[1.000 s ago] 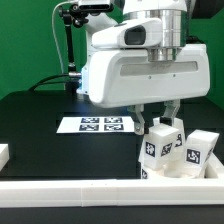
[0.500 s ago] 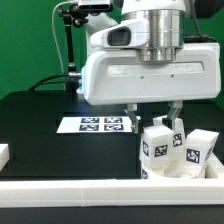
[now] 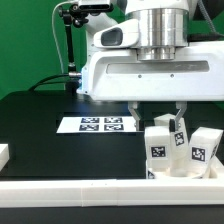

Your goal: Assemble stool

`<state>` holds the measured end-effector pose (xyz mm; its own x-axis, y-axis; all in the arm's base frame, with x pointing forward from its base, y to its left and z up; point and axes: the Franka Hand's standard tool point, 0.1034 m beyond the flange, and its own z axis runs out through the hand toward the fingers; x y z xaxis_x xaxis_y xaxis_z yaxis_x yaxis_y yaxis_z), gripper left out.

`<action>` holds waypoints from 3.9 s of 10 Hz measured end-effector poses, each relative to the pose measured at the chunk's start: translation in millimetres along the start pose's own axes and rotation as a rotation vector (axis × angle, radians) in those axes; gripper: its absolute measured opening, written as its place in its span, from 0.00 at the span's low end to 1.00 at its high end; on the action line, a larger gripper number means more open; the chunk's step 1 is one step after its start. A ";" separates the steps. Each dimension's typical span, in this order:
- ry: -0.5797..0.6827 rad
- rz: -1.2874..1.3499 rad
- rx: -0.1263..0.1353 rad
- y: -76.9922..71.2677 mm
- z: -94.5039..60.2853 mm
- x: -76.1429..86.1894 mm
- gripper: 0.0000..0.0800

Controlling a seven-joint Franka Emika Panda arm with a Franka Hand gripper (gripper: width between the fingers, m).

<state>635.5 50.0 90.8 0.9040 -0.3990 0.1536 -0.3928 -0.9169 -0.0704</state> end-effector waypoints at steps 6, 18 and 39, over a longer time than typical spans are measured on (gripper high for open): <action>-0.001 0.571 0.006 -15.9 -1.0 -7.3 0.43; -0.104 1.533 0.091 -18.1 0.6 -4.1 0.43; -0.048 0.429 0.118 -5.3 -17.1 10.4 0.81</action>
Offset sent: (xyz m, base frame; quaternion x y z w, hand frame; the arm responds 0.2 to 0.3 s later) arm -0.0034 0.0130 -0.0007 -0.0194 0.0066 0.1850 0.9825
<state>644.1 50.6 109.7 0.6717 -0.7397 0.0402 -0.7142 -0.6610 -0.2303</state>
